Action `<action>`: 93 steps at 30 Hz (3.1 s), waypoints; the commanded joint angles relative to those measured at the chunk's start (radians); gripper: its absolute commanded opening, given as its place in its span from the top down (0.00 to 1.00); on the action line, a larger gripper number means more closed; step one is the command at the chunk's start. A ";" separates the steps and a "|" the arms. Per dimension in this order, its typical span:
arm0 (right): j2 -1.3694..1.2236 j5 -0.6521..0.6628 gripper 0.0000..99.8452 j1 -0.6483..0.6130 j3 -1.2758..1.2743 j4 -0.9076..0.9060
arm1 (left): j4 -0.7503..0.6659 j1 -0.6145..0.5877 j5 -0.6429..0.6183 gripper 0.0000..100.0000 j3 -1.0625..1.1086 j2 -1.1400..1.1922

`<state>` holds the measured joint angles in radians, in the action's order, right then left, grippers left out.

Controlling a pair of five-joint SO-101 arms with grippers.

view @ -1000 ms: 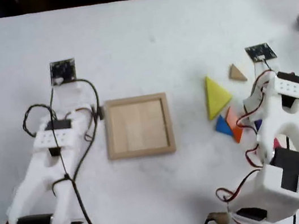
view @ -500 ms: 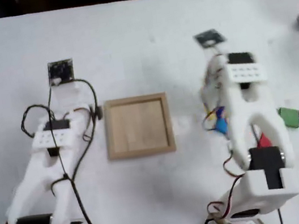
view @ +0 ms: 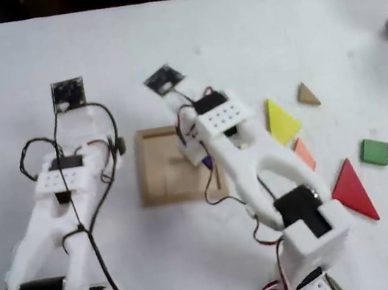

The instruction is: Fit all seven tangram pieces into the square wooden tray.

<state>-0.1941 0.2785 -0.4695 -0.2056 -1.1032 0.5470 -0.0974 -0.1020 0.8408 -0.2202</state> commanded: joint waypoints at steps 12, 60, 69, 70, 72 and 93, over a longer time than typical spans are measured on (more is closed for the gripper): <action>-0.036 0.077 0.76 -0.033 0.167 -0.084 | 0.005 -0.004 0.009 0.79 -0.034 -0.050; 1.047 -0.094 0.92 0.727 -0.936 0.131 | 0.068 0.555 0.124 0.98 -0.031 -0.028; 1.053 0.031 0.92 0.769 -1.030 0.254 | 0.192 0.552 0.124 0.98 -0.319 0.325; 1.053 0.032 0.92 0.769 -1.039 0.271 | 0.215 0.552 0.124 0.98 -0.348 0.349; 1.052 0.032 0.92 0.769 -1.040 0.274 | 0.230 0.552 0.126 0.98 -0.393 0.389; 1.047 0.032 0.92 0.765 -1.042 0.280 | 0.196 0.579 0.126 0.98 -0.637 0.564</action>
<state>0.8339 0.2923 0.2900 -1.2520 -0.8470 0.7633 0.4580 0.0115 0.2869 0.3368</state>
